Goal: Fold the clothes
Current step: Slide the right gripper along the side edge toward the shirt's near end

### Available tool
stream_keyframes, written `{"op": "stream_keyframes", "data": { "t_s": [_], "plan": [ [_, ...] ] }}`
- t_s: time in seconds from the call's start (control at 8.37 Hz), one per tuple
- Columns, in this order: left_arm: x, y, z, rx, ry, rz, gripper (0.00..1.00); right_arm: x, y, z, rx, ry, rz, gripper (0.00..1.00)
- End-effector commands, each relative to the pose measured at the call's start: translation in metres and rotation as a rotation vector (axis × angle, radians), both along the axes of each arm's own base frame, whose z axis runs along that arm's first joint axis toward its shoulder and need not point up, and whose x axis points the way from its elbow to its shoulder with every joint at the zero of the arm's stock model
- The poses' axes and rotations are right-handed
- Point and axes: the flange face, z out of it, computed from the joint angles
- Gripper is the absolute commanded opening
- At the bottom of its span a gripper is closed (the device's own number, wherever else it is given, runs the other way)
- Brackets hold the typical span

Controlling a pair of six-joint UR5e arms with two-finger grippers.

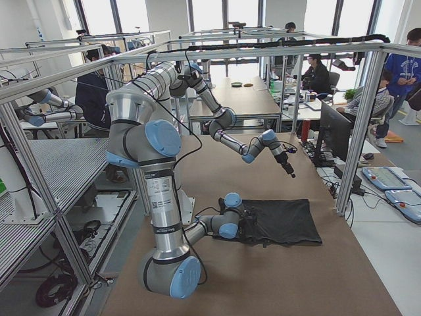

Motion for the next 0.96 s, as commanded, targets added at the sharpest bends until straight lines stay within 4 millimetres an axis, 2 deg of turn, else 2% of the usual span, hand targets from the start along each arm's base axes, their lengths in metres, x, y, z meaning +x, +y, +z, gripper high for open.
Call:
{"op": "stream_keyframes", "data": {
  "t_s": [0.0, 0.36, 0.48, 0.84],
  "plan": [
    [0.0, 0.0, -0.004, 0.005, 0.003, -0.001, 1.0, 0.017, 0.012, -0.019, -0.002, -0.049, 0.007, 0.94],
    [0.0, 0.0, -0.004, 0.006, 0.003, -0.002, 1.0, 0.036, 0.037, -0.016, -0.284, -0.148, 0.125, 0.94],
    [0.0, 0.0, -0.004, 0.007, 0.001, -0.007, 1.0, 0.032, 0.055, -0.016, -0.28, -0.148, 0.126, 0.95],
    [-0.002, 0.0, -0.006, 0.011, 0.004, -0.01, 1.0, -0.008, 0.111, -0.018, -0.235, -0.138, 0.114, 0.94]
  ]
}}
